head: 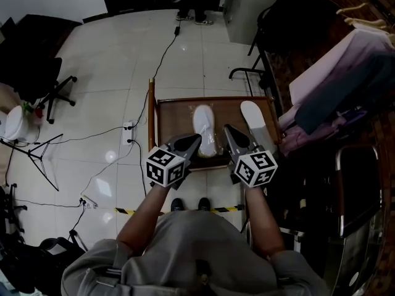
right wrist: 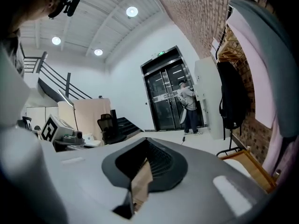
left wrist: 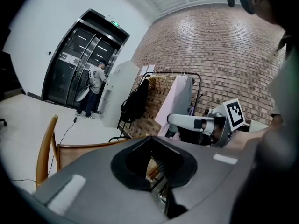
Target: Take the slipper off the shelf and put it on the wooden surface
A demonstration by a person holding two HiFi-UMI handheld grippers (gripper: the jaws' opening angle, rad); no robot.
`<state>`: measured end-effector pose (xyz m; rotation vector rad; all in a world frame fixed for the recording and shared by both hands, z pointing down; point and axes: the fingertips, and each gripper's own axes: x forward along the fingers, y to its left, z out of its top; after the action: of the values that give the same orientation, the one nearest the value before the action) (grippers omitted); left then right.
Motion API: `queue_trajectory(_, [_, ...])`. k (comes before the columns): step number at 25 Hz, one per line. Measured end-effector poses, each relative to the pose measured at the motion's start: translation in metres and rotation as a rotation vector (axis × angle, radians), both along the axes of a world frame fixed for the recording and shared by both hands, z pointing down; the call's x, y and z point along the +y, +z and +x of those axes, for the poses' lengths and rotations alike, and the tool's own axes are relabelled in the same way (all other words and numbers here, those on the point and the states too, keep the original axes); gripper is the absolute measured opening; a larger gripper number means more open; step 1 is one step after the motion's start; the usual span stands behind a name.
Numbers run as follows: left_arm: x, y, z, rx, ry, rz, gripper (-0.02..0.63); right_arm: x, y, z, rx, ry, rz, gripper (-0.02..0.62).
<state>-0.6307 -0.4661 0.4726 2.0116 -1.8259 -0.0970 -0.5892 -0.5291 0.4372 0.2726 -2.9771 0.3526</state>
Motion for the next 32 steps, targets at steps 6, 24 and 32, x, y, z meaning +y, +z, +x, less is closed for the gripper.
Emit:
queue_trajectory(6, [-0.001, -0.014, -0.007, -0.017, -0.013, 0.018, 0.005, 0.005, -0.016, -0.012, -0.019, -0.052, 0.022, 0.000])
queue_trajectory(24, [0.004, -0.018, -0.008, -0.027, -0.023, 0.016, 0.005, 0.005, -0.025, -0.018, -0.030, -0.071, 0.034, 0.000])
queue_trajectory(32, [0.009, -0.016, -0.004, -0.024, -0.022, 0.012, 0.005, 0.009, -0.025, -0.014, -0.031, -0.069, 0.033, 0.000])
